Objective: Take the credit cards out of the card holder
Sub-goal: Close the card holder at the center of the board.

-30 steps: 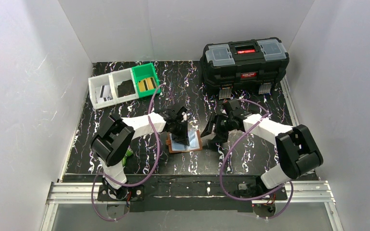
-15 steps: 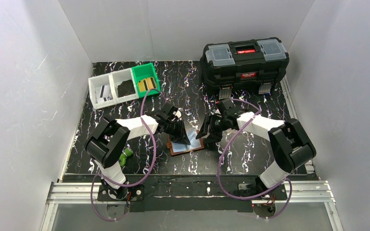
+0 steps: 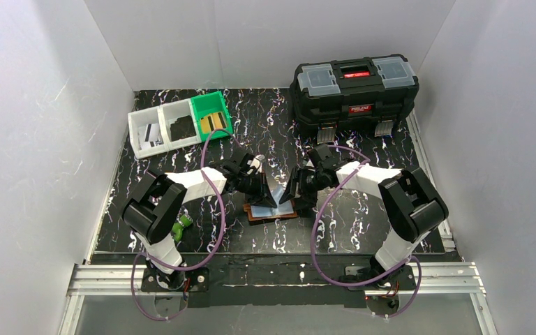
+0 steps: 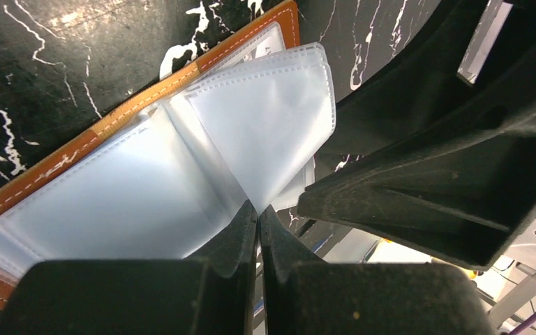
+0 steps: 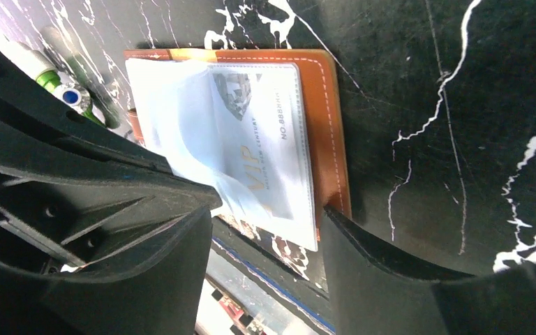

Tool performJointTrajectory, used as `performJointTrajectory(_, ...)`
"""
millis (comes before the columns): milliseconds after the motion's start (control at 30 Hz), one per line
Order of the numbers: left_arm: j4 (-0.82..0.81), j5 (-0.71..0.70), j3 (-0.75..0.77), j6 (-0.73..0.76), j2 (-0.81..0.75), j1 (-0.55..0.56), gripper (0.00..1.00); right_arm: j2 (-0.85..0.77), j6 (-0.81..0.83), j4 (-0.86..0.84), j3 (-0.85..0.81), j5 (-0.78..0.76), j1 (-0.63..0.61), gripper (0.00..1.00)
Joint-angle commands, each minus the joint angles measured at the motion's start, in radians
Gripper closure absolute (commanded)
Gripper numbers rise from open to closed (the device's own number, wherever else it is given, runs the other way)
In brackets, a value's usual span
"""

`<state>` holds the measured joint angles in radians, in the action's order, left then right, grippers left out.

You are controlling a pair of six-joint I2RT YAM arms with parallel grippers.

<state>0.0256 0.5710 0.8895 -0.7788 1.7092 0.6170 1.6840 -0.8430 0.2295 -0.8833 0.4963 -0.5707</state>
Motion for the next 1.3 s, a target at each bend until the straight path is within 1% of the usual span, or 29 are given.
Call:
performJointTrajectory(0,-0.019,0.054,-0.018,-0.007,-0.025,-0.003,1.0,0.006,-0.02,-0.047,-0.021,0.02,-0.008,0.4)
performJointTrajectory(100,-0.019,0.064,-0.017,-0.003,-0.021,-0.003,1.0,0.01,-0.027,-0.065,-0.018,0.032,-0.007,0.43)
performJointTrajectory(233,-0.019,0.078,-0.015,0.004,-0.012,-0.003,1.0,0.008,-0.03,-0.074,-0.019,0.036,-0.008,0.55)
performJointTrajectory(300,-0.019,0.083,-0.013,0.007,-0.007,-0.003,1.0,0.007,-0.029,-0.078,-0.018,0.038,-0.009,0.63)
performJointTrajectory(367,-0.018,0.087,-0.009,0.01,-0.006,-0.003,1.0,0.008,-0.031,-0.081,-0.019,0.041,-0.011,0.74)
performJointTrajectory(400,-0.015,0.088,-0.006,0.014,-0.005,-0.003,1.0,0.009,-0.031,-0.08,-0.019,0.041,-0.012,0.82)
performJointTrajectory(533,0.002,0.089,0.004,0.023,-0.002,-0.003,1.0,0.004,-0.031,-0.08,-0.017,0.039,-0.015,0.97)
performJointTrajectory(567,0.007,0.089,0.007,0.026,0.001,-0.003,1.0,0.002,-0.031,-0.08,-0.016,0.038,-0.015,0.98)
performJointTrajectory(767,0.045,0.078,0.023,0.042,0.0,-0.003,1.0,-0.021,-0.029,-0.075,-0.016,0.027,-0.019,0.99)
performJointTrajectory(800,0.056,0.071,0.028,0.046,-0.001,-0.003,0.99,-0.026,-0.028,-0.073,-0.016,0.021,-0.021,0.99)
performJointTrajectory(833,0.07,0.064,0.034,0.049,-0.005,-0.003,0.94,-0.03,-0.026,-0.069,-0.015,0.016,-0.023,0.99)
performJointTrajectory(933,0.125,0.035,0.055,0.069,-0.029,-0.003,0.73,-0.04,-0.02,-0.05,-0.015,-0.009,-0.027,0.99)
performJointTrajectory(1000,0.179,0.001,0.071,0.086,-0.057,-0.003,0.62,-0.042,-0.015,-0.037,-0.015,-0.021,-0.029,0.99)
performJointTrajectory(1100,0.284,-0.083,0.097,0.112,-0.109,-0.004,0.57,-0.043,-0.013,-0.031,-0.004,-0.028,-0.029,0.99)
performJointTrajectory(1267,0.501,-0.347,0.1,0.122,-0.205,-0.015,0.56,-0.051,-0.014,-0.031,0.009,-0.035,-0.032,0.99)
